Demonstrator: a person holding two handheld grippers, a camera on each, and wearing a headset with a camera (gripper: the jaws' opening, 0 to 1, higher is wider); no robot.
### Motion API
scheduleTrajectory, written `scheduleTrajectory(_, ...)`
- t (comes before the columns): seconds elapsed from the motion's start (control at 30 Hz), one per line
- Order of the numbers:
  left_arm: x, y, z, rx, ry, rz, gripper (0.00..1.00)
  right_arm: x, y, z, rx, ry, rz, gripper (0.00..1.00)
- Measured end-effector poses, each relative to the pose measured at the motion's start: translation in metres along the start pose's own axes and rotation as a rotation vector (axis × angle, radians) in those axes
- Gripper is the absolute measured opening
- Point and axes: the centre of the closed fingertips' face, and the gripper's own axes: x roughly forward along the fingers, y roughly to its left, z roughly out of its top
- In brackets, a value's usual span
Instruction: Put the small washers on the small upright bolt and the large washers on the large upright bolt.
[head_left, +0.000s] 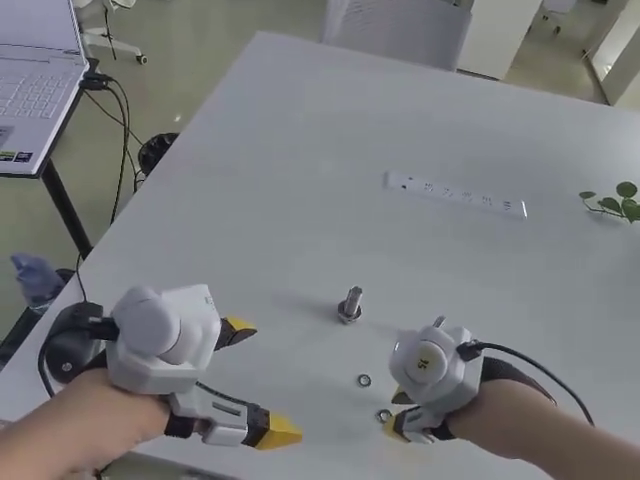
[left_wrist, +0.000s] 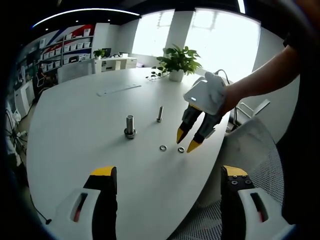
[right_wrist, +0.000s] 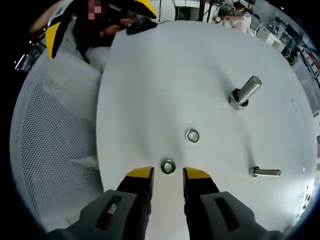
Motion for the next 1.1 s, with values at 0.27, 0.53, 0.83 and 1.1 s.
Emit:
scheduleTrajectory(0.27, -0.0023, 0.0020, -0.0010, -0.002, -0.001, 0.002, 0.85, 0.0046, -0.0025, -0.0027, -0.005, -0.009, -0.025, 0.24)
scheduleTrajectory(0.53, -0.0008, 0.0015, -0.0026, -0.004, -0.002, -0.001, 0.85, 0.0057, 0.0004, -0.0002, -0.022, -0.013, -0.036, 0.21)
scheduleTrajectory(0.83, -0.0008, 0.0014, -0.0014, -0.003, -0.004, -0.002, 0.85, 0.0056, 0.0011, -0.0007, -0.033, 0.007, -0.031, 0.19)
scheduleTrajectory(1.1, 0.0002, 0.0012, -0.0007, 0.001, 0.000, -0.004, 0.85, 0.0058, 0.0018, -0.0009, -0.033, 0.015, -0.032, 0.17)
